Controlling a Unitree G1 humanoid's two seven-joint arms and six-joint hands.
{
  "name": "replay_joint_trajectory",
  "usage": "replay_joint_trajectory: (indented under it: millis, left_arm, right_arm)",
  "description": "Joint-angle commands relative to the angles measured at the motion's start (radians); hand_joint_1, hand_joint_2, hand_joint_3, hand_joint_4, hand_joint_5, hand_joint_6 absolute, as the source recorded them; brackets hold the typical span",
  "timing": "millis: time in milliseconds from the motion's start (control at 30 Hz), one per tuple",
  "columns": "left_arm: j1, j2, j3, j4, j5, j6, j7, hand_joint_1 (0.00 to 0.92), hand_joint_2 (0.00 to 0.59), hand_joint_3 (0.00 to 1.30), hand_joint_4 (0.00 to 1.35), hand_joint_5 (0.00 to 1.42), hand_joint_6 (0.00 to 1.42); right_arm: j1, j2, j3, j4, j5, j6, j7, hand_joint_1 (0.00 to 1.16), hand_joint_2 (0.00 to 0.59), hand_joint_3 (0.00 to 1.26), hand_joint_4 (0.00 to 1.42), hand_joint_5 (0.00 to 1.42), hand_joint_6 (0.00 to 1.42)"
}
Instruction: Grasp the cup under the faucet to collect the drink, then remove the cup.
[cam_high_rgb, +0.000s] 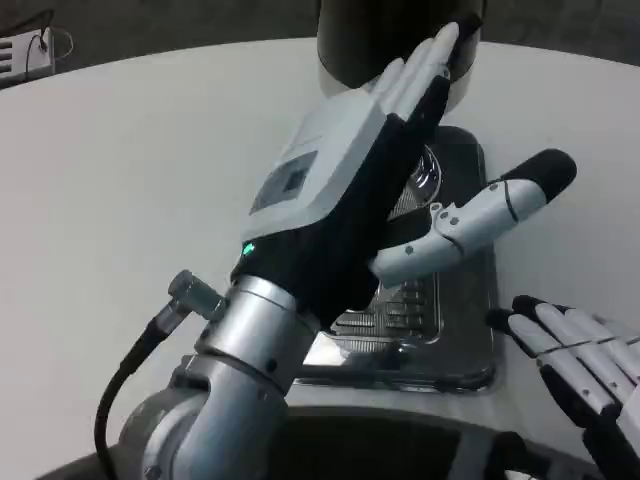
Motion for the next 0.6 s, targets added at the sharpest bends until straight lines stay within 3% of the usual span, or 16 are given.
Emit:
replay_joint_trajectory:
  millis: [33,233,433,600]
  left_arm:
    - [-0.035,0.041,-0.017,-0.032,0.059,0.025,-0.106,0.000,0.152,0.00,0.00,0.00,0.00]
    - [-0.069,0.069,-0.021,-0.049,0.137,0.015,-0.183,0.000,0.148,0.00,0.00,0.04,0.03]
    - [-0.085,0.074,-0.010,-0.046,0.167,0.020,-0.250,0.000,0.137,0.00,0.00,0.05,0.03]
    - [-0.117,0.105,0.000,-0.039,0.162,-0.003,-0.291,0.000,0.124,0.00,0.00,0.07,0.05]
  right_arm:
    - [-0.003,0.009,0.011,-0.004,0.019,0.002,0.013,0.26,0.512,0.14,0.08,0.12,0.16]
    - [-0.010,0.017,0.017,0.011,0.047,0.019,0.030,0.25,0.503,0.11,0.08,0.12,0.18]
    - [-0.022,0.048,0.015,0.026,0.160,0.071,0.059,0.25,0.502,0.05,0.08,0.13,0.19]
    - [-0.048,0.059,0.019,0.029,0.232,0.130,0.102,0.24,0.488,0.04,0.08,0.13,0.20]
